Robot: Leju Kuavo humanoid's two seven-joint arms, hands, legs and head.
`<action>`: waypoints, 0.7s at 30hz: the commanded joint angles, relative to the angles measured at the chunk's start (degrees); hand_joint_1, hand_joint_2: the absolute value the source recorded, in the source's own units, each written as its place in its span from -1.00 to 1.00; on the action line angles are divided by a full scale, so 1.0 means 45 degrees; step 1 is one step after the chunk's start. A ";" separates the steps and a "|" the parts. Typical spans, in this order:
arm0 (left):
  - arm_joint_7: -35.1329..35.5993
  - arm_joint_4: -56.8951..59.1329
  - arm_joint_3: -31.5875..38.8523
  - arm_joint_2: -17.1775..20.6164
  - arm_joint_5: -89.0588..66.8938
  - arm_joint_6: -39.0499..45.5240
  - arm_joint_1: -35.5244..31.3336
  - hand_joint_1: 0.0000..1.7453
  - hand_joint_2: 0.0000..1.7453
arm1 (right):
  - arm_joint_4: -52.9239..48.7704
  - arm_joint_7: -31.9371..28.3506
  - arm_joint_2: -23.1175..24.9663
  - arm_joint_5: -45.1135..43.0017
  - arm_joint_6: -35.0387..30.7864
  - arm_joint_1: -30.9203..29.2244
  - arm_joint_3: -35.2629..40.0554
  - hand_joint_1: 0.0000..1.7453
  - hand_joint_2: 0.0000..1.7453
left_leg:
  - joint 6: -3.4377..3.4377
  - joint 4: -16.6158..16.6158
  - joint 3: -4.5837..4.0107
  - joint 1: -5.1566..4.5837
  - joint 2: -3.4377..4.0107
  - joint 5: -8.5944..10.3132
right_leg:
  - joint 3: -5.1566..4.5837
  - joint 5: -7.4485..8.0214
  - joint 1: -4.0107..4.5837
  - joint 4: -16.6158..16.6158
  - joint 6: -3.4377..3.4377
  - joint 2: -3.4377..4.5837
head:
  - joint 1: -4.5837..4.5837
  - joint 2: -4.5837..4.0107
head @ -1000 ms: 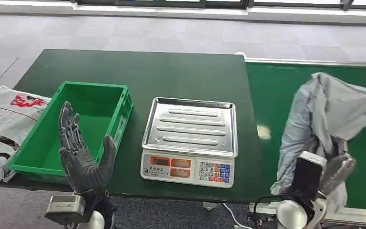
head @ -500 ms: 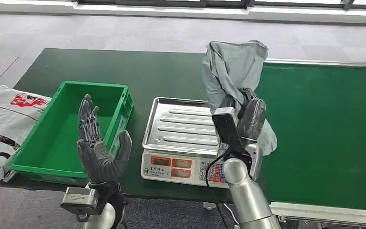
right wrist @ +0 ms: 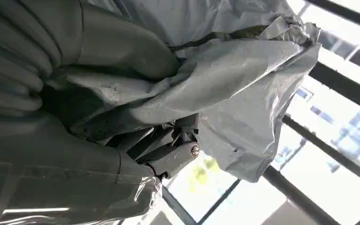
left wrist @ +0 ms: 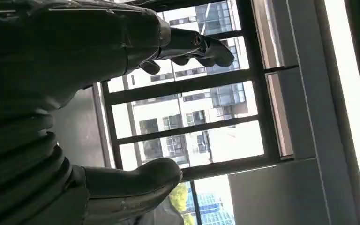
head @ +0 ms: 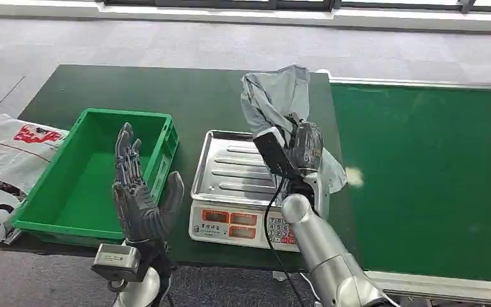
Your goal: Moved the parcel from conveyor to table for the left to box.
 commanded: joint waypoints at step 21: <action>-0.0162 0.0890 0.0131 0.0141 0.0033 -0.0306 -0.0907 -1.00 1.00 | 0.4694 -0.0732 0.0000 0.0313 0.4299 -0.1808 0.1198 -1.00 1.00 | -0.0002 -0.0026 0.0030 0.0013 0.0002 0.0005 | 0.0036 0.0008 0.0017 -0.0033 -0.0017 -0.0010 | 0.0000 -0.0005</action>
